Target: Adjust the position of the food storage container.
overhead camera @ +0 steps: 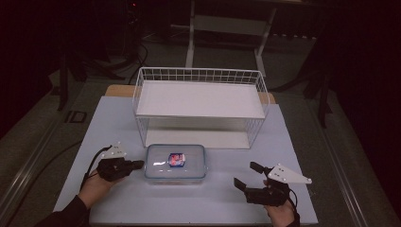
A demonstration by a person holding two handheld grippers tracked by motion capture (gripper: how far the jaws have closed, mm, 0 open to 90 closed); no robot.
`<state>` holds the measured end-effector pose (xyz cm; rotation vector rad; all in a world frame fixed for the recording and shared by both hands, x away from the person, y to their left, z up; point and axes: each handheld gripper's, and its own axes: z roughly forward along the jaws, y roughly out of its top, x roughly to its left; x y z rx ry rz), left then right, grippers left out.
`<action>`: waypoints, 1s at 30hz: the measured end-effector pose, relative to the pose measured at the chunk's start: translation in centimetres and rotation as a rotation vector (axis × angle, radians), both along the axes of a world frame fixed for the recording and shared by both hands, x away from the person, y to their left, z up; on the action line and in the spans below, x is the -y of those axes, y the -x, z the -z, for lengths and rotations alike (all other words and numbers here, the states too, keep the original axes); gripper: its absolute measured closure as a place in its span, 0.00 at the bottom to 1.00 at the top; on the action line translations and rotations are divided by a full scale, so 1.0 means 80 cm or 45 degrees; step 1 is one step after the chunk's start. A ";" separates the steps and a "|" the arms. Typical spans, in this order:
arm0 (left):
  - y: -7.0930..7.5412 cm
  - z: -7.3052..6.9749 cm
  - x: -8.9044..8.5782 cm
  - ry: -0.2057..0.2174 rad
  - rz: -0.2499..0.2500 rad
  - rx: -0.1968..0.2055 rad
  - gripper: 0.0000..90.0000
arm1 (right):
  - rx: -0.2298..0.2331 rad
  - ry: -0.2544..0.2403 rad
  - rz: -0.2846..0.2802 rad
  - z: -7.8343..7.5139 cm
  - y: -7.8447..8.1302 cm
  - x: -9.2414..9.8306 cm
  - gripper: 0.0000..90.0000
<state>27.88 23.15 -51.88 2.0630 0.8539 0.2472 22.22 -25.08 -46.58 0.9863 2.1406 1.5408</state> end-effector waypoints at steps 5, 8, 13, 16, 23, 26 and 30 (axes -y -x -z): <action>-0.006 -0.001 0.019 0.000 0.025 0.014 0.99 | 0.012 0.012 0.012 0.001 -0.001 0.000 0.16; -0.010 -0.002 0.030 -0.009 0.034 0.019 0.99 | 0.015 0.016 0.016 0.000 -0.001 0.001 0.16; -0.019 -0.001 0.043 -0.003 0.047 0.010 0.99 | 0.008 0.009 0.020 0.001 -0.001 0.003 0.16; -0.022 -0.001 0.050 0.004 0.054 0.002 0.99 | 0.007 0.012 0.019 0.002 -0.002 0.003 0.16; -0.026 0.000 0.062 -0.003 0.074 0.005 0.99 | 0.014 0.015 0.019 0.002 -0.003 0.003 0.16; -0.027 0.000 0.067 -0.001 0.079 0.003 0.99 | 0.011 0.014 0.017 0.003 -0.003 0.004 0.16; -0.029 0.000 0.074 0.002 0.079 0.000 0.99 | 0.008 0.016 0.013 0.004 -0.004 0.003 0.16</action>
